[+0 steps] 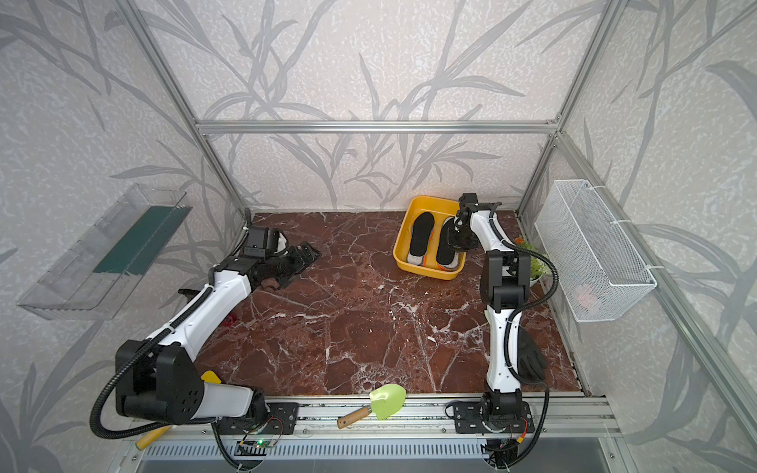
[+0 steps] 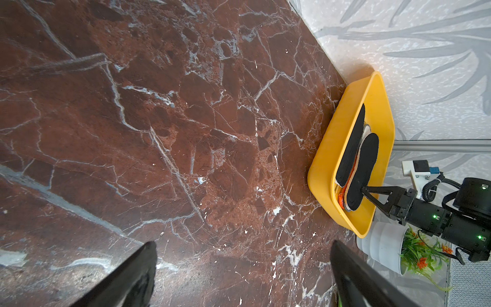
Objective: Put the insoles into the storage box
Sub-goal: Place the insole in the storage box.
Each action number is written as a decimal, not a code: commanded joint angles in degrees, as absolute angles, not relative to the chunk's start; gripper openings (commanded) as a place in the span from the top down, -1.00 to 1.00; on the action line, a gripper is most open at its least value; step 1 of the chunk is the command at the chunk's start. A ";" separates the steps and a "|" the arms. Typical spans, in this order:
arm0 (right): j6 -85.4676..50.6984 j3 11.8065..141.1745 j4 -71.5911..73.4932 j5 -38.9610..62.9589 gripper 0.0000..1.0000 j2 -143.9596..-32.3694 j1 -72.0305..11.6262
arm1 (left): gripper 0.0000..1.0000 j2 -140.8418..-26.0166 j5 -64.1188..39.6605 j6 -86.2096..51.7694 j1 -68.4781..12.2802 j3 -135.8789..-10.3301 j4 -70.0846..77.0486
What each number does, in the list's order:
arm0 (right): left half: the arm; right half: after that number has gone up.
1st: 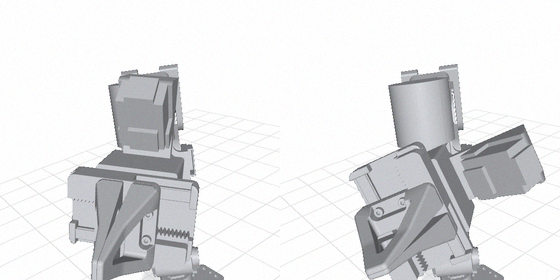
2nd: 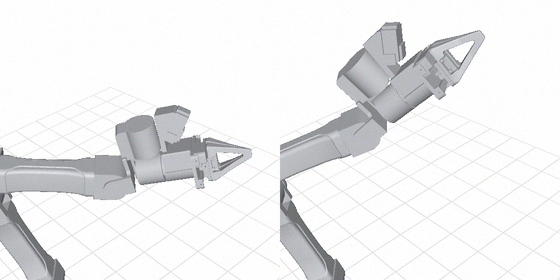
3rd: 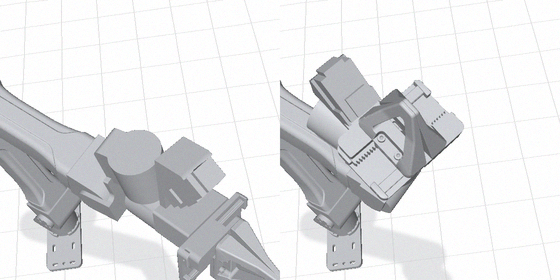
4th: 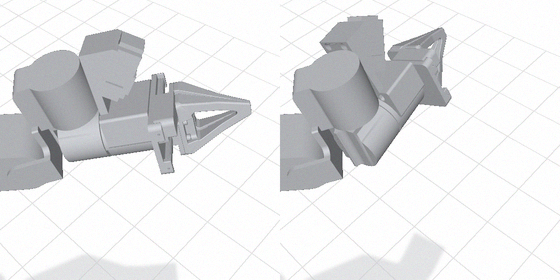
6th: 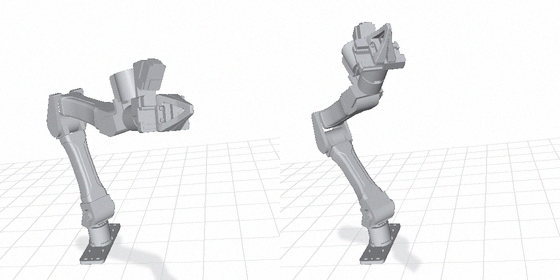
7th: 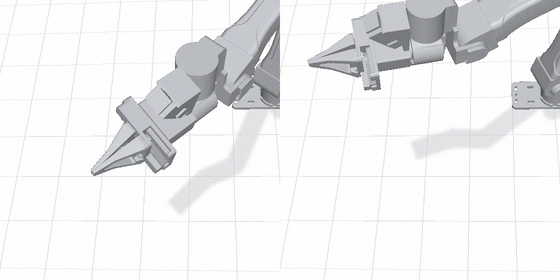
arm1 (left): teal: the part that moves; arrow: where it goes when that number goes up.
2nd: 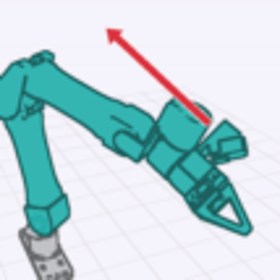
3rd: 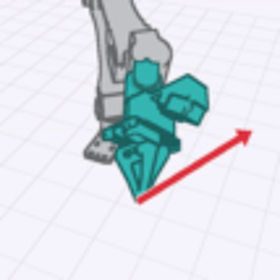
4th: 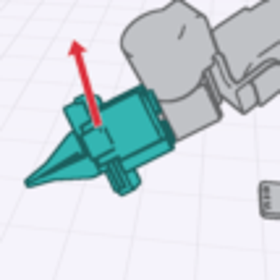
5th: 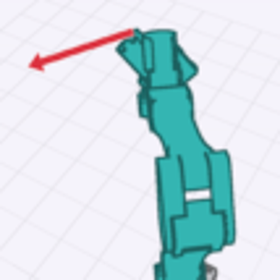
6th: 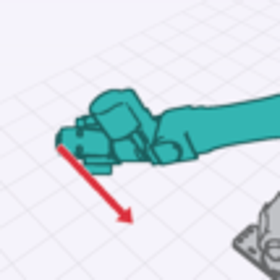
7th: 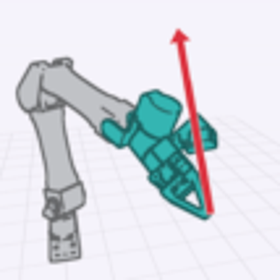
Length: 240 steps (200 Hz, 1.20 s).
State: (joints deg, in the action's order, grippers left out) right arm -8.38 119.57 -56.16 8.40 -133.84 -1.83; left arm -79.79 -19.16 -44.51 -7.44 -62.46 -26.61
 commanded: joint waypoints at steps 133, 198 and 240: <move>-7.26 123.25 -60.50 8.48 0.14 -127.84 -1.93 | -0.99 -77.51 -16.63 -43.13 -7.47 -62.64 -28.91; -5.07 115.52 -57.73 11.36 0.03 -117.32 -1.69 | -0.99 -75.82 -13.42 -41.55 -7.13 -62.92 -30.12; -3.39 105.44 -53.86 12.34 -0.06 -107.56 -1.23 | -0.99 -74.86 -10.93 -38.94 -6.94 -63.26 -31.23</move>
